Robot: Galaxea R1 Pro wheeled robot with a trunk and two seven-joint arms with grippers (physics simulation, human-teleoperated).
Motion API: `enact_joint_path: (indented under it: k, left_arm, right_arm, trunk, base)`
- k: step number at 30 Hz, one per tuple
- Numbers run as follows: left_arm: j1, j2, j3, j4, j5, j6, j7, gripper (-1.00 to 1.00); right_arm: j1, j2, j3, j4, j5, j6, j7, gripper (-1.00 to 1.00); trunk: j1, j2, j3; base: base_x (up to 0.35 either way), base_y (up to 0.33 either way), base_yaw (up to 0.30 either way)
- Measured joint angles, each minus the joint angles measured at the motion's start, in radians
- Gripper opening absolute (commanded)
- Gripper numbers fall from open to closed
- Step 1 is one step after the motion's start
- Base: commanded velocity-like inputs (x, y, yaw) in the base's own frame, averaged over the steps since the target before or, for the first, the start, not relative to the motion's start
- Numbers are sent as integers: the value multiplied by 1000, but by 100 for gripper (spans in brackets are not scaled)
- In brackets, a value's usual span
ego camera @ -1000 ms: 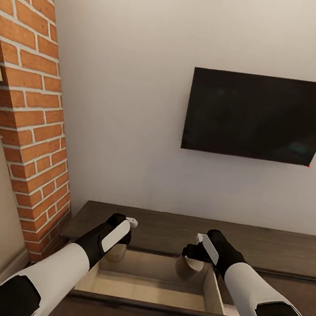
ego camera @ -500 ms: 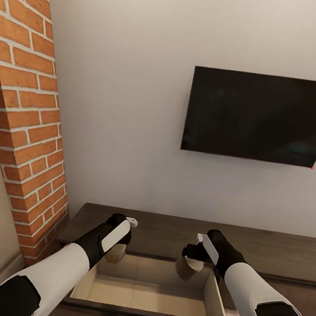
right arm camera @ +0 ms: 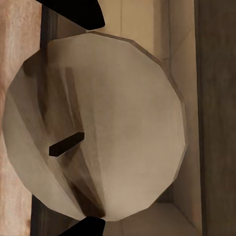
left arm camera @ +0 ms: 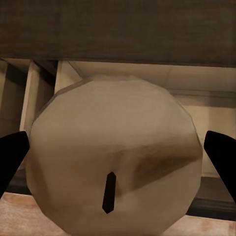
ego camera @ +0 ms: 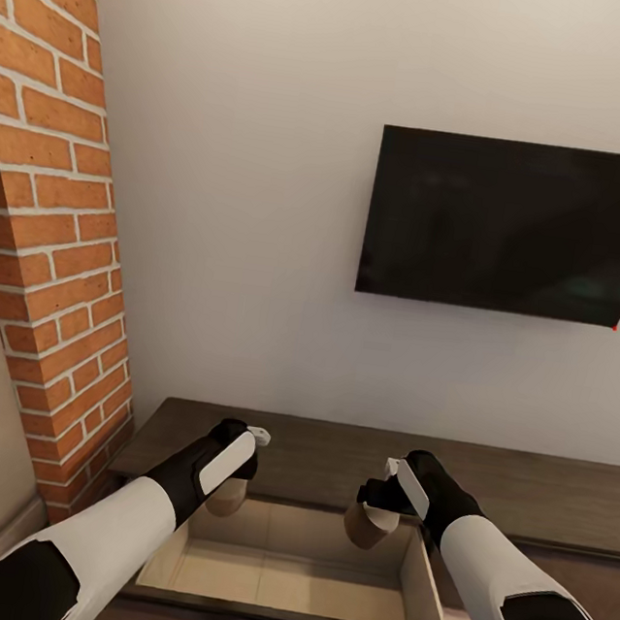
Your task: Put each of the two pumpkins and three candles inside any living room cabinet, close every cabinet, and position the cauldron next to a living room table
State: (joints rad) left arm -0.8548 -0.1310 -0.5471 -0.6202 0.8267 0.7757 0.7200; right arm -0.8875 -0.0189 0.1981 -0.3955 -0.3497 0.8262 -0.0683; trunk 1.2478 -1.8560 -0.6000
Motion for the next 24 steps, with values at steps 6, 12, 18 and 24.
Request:
enact_joint_path:
  k: [6,12,18,24]
  left_arm:
    - [0,0,0,0,0,0,0,-100]
    - [0,0,0,0,0,0,0,-100]
    - [0,0,0,1,0,0,0,-100]
    - [0,0,0,2,0,0,0,-100]
  right_arm:
    - [0,0,0,0,0,0,0,-100]
    - [0,0,0,0,0,0,0,-100]
    - [0,0,1,1,0,2,0,-100]
    - [0,0,2,1,0,2,0,-100]
  trunk:
    - [23,-42,-19]
    - [46,-84,-38]
    - [69,-126,-56]
    - [92,-168,-75]
  base:
    - [0,0,0]
    - [0,0,0]
    - [0,0,0]
    - [0,0,0]
